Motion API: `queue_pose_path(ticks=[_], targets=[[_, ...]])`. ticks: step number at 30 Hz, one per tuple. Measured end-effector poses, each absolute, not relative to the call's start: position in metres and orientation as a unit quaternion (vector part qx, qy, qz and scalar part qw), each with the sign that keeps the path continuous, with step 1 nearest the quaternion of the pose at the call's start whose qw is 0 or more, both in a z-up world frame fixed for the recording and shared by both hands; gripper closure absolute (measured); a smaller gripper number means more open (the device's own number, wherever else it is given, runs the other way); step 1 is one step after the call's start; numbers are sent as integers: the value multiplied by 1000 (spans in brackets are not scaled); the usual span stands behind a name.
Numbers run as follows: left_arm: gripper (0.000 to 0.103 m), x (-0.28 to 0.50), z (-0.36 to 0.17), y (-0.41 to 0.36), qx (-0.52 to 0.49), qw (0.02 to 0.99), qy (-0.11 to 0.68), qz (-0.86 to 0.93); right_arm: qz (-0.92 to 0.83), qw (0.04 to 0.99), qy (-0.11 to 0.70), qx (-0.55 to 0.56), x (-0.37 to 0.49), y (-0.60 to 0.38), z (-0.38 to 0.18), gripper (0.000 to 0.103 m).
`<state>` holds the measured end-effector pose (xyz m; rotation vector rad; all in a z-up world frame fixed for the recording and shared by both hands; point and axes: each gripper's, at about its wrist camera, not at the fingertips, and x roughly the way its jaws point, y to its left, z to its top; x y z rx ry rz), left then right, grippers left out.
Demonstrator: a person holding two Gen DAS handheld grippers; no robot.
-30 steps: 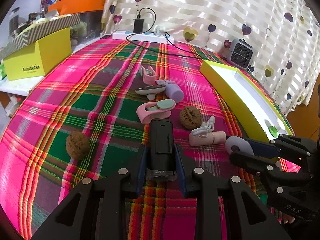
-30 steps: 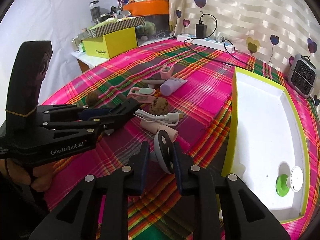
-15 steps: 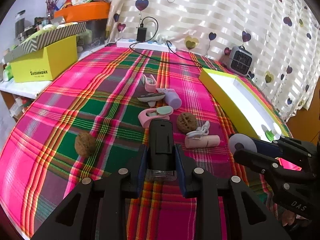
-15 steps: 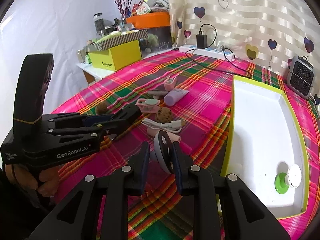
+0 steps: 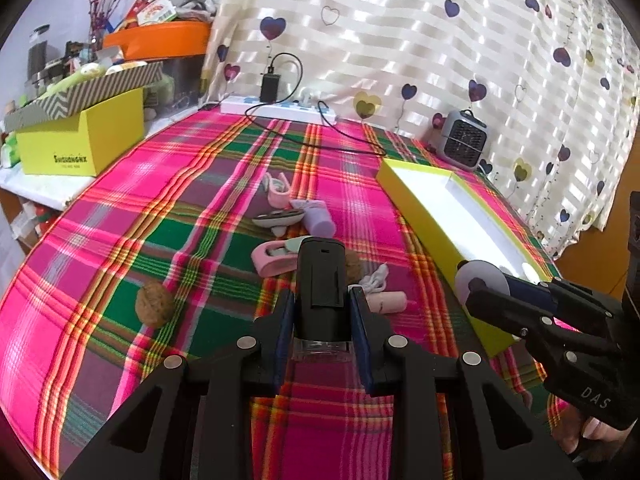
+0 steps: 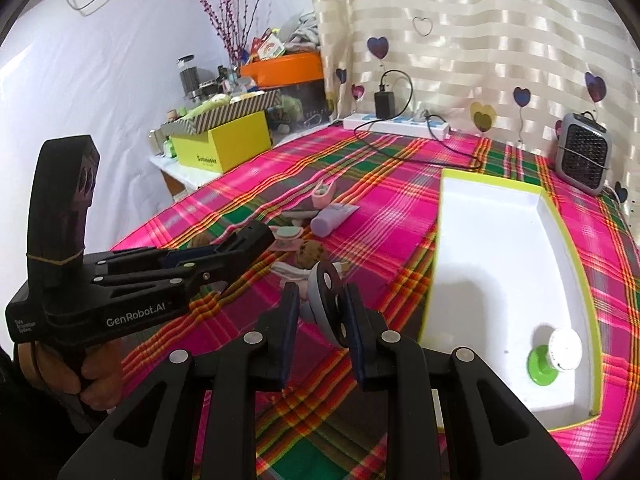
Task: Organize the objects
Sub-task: 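Carry the disc into the tray with the right tool while the left tool places the black device there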
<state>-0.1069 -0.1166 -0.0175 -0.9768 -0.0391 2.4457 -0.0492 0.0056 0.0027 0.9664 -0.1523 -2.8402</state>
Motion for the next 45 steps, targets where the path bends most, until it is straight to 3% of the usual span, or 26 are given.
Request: queue_pose_path(ticks=[12, 27, 45], targets=[[77, -101, -9, -89, -350, 281, -1, 894, -950, 56, -63, 302, -35, 22, 9, 80], [77, -95, 3, -24, -334, 360, 29, 871, -950, -32, -105, 291, -13, 88, 8, 80], [77, -95, -12, 34, -365, 413, 67, 832, -926, -50, -120, 353, -19, 111, -18, 79]])
